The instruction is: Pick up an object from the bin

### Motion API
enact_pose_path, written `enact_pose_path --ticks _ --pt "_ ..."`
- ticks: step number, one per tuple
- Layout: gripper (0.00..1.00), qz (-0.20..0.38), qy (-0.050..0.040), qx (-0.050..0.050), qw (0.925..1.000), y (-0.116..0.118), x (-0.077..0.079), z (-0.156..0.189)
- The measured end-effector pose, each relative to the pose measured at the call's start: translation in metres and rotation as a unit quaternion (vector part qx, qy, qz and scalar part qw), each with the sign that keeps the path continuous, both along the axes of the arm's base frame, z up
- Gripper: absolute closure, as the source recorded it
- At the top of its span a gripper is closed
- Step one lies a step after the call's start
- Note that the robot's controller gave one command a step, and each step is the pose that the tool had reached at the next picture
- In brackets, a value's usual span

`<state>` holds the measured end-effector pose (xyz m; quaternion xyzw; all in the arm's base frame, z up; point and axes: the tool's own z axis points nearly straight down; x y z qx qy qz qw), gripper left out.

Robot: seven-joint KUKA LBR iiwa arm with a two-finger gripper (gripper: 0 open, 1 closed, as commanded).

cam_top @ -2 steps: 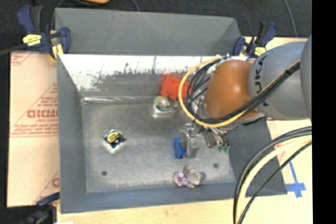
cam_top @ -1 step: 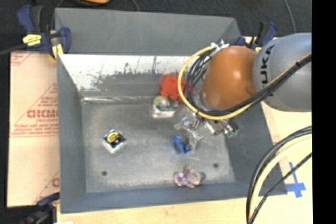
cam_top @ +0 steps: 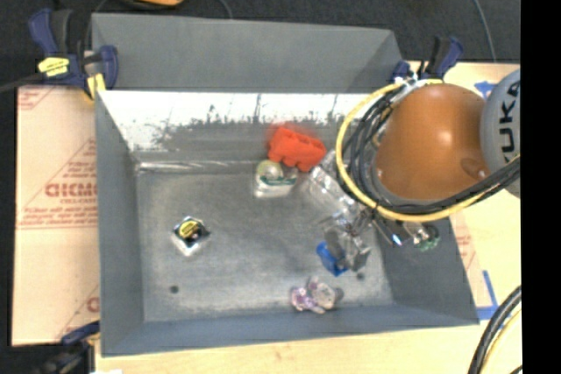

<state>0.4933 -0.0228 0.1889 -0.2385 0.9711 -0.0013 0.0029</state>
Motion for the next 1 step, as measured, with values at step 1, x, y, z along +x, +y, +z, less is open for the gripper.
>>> enact_pose_path --ticks 1 --pt "1.0 -0.071 -0.0017 0.002 0.9975 0.0375 0.0595 0.0494"
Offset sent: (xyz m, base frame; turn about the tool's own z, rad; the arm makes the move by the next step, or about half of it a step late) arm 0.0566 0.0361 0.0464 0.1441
